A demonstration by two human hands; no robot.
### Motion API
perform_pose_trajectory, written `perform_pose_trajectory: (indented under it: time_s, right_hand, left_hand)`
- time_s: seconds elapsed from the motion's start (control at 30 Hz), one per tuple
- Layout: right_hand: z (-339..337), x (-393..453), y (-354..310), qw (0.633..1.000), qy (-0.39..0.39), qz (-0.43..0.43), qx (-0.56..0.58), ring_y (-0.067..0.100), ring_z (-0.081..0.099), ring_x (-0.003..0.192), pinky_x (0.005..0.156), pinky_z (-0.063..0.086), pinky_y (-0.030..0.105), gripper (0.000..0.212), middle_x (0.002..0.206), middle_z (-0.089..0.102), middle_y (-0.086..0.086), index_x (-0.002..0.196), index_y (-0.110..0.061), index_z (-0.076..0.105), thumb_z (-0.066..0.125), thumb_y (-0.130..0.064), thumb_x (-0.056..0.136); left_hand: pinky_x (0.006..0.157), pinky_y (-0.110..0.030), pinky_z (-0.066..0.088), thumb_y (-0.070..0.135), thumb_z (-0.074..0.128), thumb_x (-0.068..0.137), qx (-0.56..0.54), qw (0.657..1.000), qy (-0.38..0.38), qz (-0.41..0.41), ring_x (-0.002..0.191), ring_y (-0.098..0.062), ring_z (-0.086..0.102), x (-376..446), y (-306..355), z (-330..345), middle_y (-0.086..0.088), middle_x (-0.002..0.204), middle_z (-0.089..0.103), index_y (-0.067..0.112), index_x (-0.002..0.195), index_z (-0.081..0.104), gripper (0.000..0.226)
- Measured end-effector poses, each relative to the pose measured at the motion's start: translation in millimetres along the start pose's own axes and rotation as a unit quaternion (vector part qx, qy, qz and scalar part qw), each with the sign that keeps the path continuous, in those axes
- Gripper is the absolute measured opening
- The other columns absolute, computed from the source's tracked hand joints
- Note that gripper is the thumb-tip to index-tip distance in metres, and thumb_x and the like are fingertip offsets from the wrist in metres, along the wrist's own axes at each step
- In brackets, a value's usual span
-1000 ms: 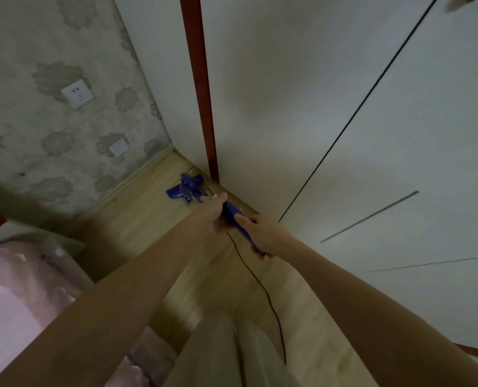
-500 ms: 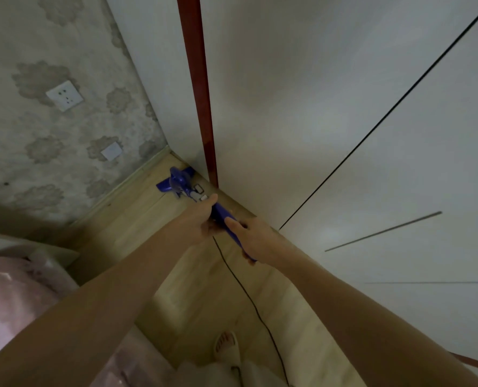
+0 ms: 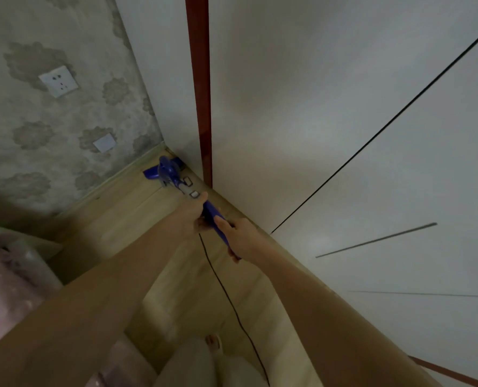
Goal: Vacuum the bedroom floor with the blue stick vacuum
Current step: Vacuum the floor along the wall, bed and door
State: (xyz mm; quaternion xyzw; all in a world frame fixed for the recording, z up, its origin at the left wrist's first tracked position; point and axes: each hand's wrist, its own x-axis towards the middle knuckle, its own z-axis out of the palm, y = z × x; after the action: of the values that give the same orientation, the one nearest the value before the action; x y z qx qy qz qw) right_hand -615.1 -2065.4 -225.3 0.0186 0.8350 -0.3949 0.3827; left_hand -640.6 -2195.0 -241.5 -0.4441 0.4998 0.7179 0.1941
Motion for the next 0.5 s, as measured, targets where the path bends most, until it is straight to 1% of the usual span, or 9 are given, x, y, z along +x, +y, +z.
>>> perform_pose_trajectory:
  time_s: [0.07,0.13,0.2,0.27,0.37,0.43,0.5]
  right_hand:
    - [5,-2,2,1.0,0.0,0.004,0.001,0.011,0.05,0.04,0.044,0.043,0.022,0.049,0.066,0.056,0.005,0.103,-0.009,0.058,0.037,-0.054,0.099]
    - [7,-10,7,1.0,-0.001,0.0,-0.009,0.01,0.05,0.04,0.044,0.043,0.022,0.049,0.065,0.056,0.005,0.105,-0.011,0.058,0.036,-0.054,0.1]
    - [3,-22,13,1.0,0.0,-0.003,-0.021,0.01,0.05,0.04,0.045,0.044,0.023,0.049,0.065,0.057,0.004,0.107,-0.012,0.057,0.035,-0.054,0.1]
    - [-6,-37,19,0.999,0.002,0.0,-0.047,0.009,0.05,0.039,0.046,0.044,0.022,0.05,0.065,0.058,0.004,0.109,-0.013,0.057,0.033,-0.056,0.1]
    - [-22,-66,30,0.997,0.007,0.017,-0.08,0.003,0.047,0.031,0.039,0.038,0.016,0.054,0.062,0.057,0.001,0.107,-0.012,0.056,0.031,-0.059,0.098]
    - [-30,-87,38,0.996,0.009,0.027,-0.09,0.002,0.045,0.027,0.034,0.033,0.013,0.057,0.061,0.057,0.001,0.104,-0.009,0.055,0.032,-0.06,0.097]
    - [-37,-110,49,0.995,0.011,0.041,-0.094,0.003,0.046,0.028,0.034,0.033,0.013,0.061,0.061,0.058,0.002,0.106,-0.005,0.056,0.033,-0.061,0.097]
  left_hand:
    - [0.064,-0.037,0.053,0.027,0.046,0.101,0.004,1.0,-0.003,-0.001,0.075,-0.023,0.062,-3,-3,-4,-0.011,0.088,0.062,0.006,0.098,0.051,0.021]
    - [0.065,-0.036,0.054,0.027,0.046,0.102,0.013,1.0,-0.011,0.0,0.076,-0.024,0.062,-10,-9,-4,-0.012,0.089,0.063,0.007,0.095,0.051,0.021]
    - [0.067,-0.037,0.054,0.026,0.045,0.102,0.017,1.0,-0.018,-0.001,0.078,-0.024,0.063,-20,-17,0,-0.013,0.089,0.063,0.006,0.102,0.05,0.02]
    - [0.063,-0.036,0.053,0.024,0.046,0.102,0.017,1.0,-0.025,-0.001,0.077,-0.025,0.063,-34,-24,9,-0.013,0.091,0.062,0.005,0.11,0.048,0.021]
    - [0.057,-0.036,0.052,0.024,0.05,0.1,0.004,1.0,-0.027,-0.005,0.077,-0.025,0.063,-60,-39,27,-0.014,0.094,0.061,0.005,0.119,0.045,0.027]
    - [0.06,-0.038,0.053,0.023,0.05,0.1,-0.002,0.999,-0.035,-0.011,0.078,-0.026,0.063,-80,-52,37,-0.014,0.093,0.061,0.006,0.12,0.044,0.027]
    - [0.065,-0.04,0.053,0.023,0.049,0.1,-0.004,0.999,-0.043,-0.015,0.078,-0.027,0.062,-101,-67,45,-0.015,0.09,0.06,0.008,0.115,0.043,0.022]
